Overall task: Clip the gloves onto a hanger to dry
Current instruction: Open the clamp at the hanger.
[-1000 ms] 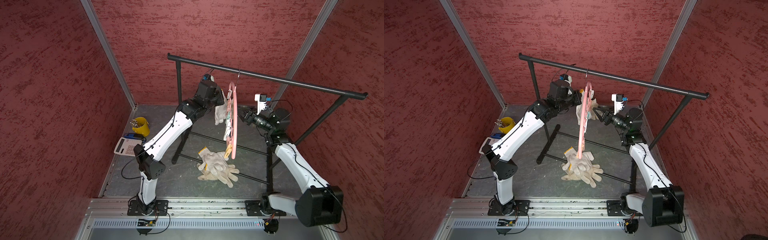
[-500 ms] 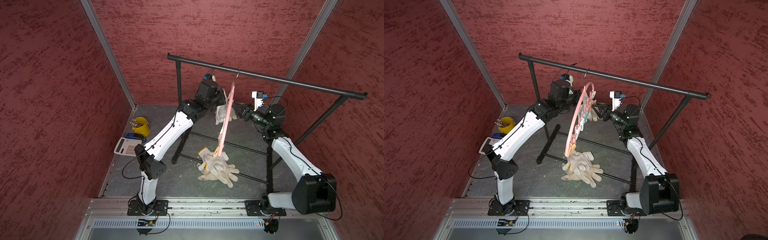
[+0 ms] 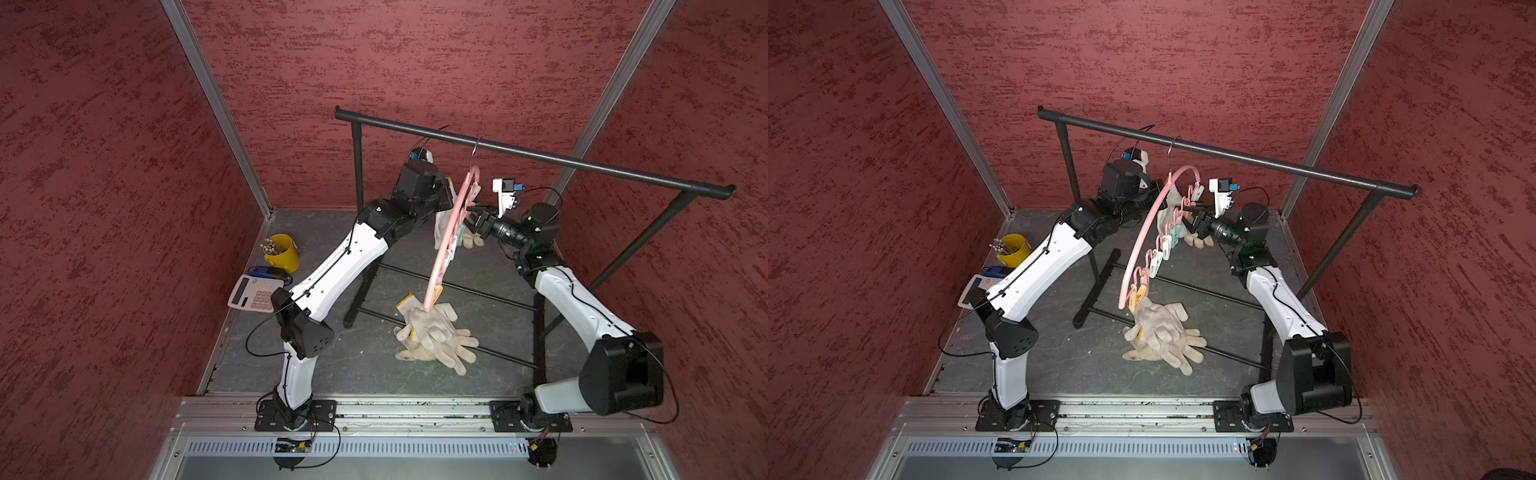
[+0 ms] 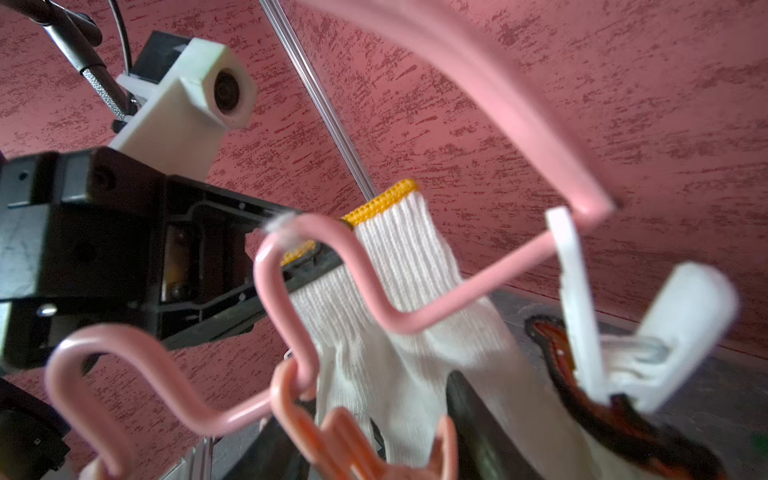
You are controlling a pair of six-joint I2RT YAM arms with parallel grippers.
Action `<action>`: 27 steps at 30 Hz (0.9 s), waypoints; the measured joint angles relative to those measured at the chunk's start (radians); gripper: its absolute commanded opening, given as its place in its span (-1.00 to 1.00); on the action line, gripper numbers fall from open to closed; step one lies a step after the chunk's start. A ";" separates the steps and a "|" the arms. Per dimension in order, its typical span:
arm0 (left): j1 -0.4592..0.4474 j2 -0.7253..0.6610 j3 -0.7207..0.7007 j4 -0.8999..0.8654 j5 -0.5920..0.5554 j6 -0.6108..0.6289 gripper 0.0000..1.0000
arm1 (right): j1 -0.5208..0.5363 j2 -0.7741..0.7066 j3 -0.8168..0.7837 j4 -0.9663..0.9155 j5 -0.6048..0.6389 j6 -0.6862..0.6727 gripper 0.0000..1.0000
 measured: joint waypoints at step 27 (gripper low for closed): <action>0.006 -0.036 -0.115 -0.008 0.227 0.184 -1.00 | 0.001 0.000 0.040 -0.030 0.003 -0.032 -0.51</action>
